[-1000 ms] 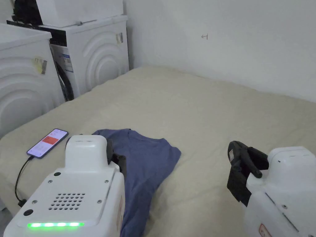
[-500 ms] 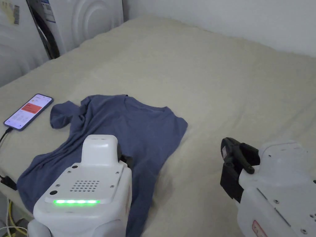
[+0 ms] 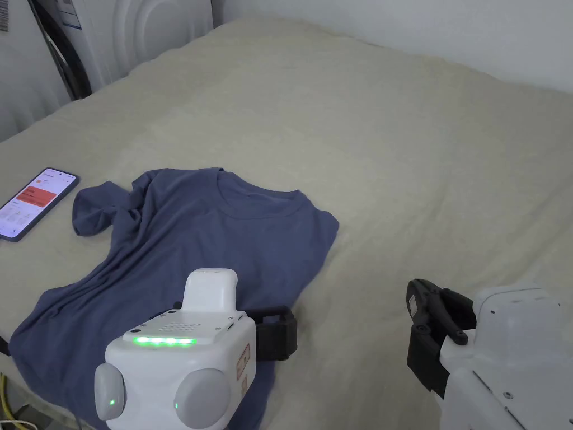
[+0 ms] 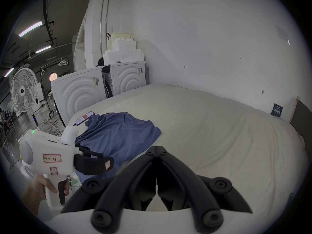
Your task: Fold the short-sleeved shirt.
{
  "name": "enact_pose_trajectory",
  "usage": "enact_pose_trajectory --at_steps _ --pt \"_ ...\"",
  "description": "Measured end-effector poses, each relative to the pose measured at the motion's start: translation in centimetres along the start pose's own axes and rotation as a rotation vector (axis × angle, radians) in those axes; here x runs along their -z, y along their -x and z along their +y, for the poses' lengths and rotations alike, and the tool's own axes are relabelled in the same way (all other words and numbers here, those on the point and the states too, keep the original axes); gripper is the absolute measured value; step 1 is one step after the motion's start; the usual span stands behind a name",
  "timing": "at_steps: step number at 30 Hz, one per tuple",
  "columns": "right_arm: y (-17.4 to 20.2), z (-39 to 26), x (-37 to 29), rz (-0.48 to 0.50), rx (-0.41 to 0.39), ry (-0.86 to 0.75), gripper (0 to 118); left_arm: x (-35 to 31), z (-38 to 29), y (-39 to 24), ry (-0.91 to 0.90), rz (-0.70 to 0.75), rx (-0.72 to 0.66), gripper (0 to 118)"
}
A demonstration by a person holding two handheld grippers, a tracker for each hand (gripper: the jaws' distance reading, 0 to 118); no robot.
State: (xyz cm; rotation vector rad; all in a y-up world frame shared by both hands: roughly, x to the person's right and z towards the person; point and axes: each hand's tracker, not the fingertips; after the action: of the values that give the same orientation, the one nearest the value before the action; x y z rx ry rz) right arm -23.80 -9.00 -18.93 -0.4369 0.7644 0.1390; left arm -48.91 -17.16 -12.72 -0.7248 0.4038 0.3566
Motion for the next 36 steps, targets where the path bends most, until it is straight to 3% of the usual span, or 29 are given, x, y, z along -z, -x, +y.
enact_pose_trajectory --at_steps 5,9,13,14,16,19,21,23,26,28,36 --pt "-0.3 -0.1 0.0 -0.004 0.013 0.018 2 1.0 0.5 -0.5 0.001 0.014 0.007 116" --pt "-0.2 -0.2 -0.1 0.000 0.014 0.021 2 3.5 -0.2 -0.4 0.075 0.111 0.051 115" --pt "-0.2 -0.3 0.1 0.004 -0.003 0.031 2 5.2 -1.4 0.2 0.154 0.041 -0.022 95" --pt "-0.3 -0.3 0.2 0.005 -0.001 0.035 2 5.5 -1.6 0.0 0.135 0.124 -0.006 92" --pt "-0.4 -0.4 0.3 0.006 0.007 0.041 2 5.1 -1.8 -0.9 0.121 0.136 0.078 87" --pt "-0.5 -0.6 0.3 0.005 0.016 0.049 2 5.2 -1.8 -1.1 0.123 0.144 0.086 82" --pt "-0.7 -0.7 0.3 0.000 0.021 0.058 2 5.0 -1.7 -1.0 0.123 0.148 0.077 57" --pt "-0.8 -0.8 0.2 -0.003 0.026 0.058 2 4.6 -1.8 -0.8 0.103 0.169 0.079 14" --pt "-1.1 -0.9 0.1 -0.004 0.036 0.062 2 4.7 -1.6 -0.2 0.093 0.257 0.104 13" --pt "-1.2 -0.9 -0.2 -0.007 0.038 0.062 2 4.7 -1.4 0.0 0.111 0.189 0.096 13" --pt "-1.6 -0.2 -1.8 -0.019 0.030 0.045 2 3.9 -0.1 0.5 0.140 0.172 0.033 11"
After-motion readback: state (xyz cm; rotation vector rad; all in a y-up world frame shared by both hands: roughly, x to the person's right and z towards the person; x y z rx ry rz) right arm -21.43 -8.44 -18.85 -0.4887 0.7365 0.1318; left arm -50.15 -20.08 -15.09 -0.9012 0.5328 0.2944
